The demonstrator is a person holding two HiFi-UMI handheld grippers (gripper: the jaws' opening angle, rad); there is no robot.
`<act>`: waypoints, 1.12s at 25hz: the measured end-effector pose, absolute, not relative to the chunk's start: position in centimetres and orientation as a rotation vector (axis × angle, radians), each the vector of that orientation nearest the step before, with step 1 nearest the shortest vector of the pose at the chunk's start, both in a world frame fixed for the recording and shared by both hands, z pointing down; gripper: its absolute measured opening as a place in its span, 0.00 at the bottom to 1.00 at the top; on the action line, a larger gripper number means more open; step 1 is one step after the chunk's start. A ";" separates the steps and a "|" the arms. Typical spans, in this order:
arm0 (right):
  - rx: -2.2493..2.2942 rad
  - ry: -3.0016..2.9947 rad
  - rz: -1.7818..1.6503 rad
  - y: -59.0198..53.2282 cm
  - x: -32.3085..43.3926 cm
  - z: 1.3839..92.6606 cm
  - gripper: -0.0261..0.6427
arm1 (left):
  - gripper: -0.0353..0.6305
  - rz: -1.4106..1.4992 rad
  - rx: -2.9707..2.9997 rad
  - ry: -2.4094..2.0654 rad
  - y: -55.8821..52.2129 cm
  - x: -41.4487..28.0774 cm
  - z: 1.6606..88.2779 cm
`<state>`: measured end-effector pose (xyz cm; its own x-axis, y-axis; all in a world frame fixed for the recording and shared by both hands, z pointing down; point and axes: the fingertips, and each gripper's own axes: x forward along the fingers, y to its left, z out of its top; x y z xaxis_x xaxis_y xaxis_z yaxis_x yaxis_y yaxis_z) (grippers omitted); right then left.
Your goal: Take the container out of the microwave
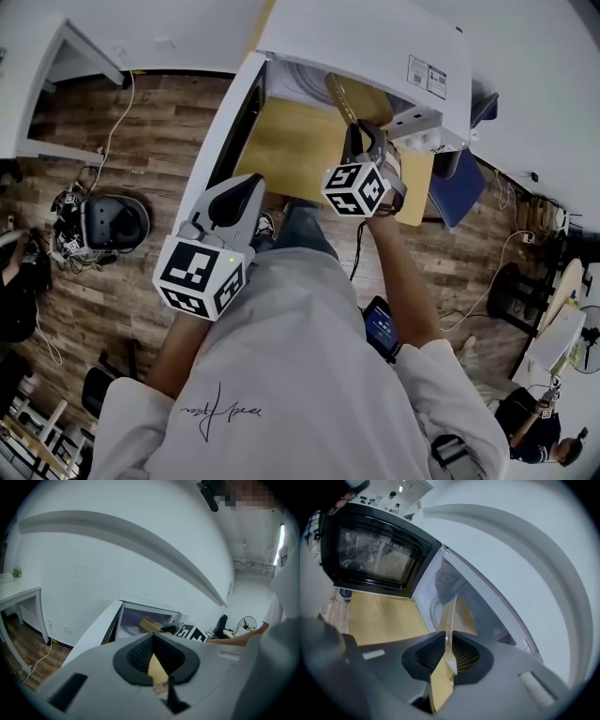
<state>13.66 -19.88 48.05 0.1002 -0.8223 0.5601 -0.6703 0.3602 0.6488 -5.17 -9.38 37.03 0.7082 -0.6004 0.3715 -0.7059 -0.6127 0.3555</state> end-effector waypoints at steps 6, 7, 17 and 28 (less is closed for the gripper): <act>1.359 -1.628 -0.184 -18.7 13.8 47.7 0.13 | 0.04 0.296 2.441 -0.988 -9.4 -4.8 37.2; 1.358 -1.631 -0.180 -18.5 13.8 47.7 0.13 | 0.04 0.299 2.446 -0.982 -9.4 -4.6 37.2; 1.371 -1.670 -0.085 -15.5 14.4 47.7 0.13 | 0.04 0.324 2.448 -0.955 -9.1 -3.7 38.0; 1.430 -1.710 0.015 -13.3 15.3 46.7 0.13 | 0.04 0.363 2.484 -0.954 -9.1 -2.8 38.0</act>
<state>15.30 -13.30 46.69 0.0518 -0.7876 0.6140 -0.7986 0.3365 0.4990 -2.82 -9.13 38.05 0.7261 -0.5638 0.3937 -0.6829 -0.6582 0.3168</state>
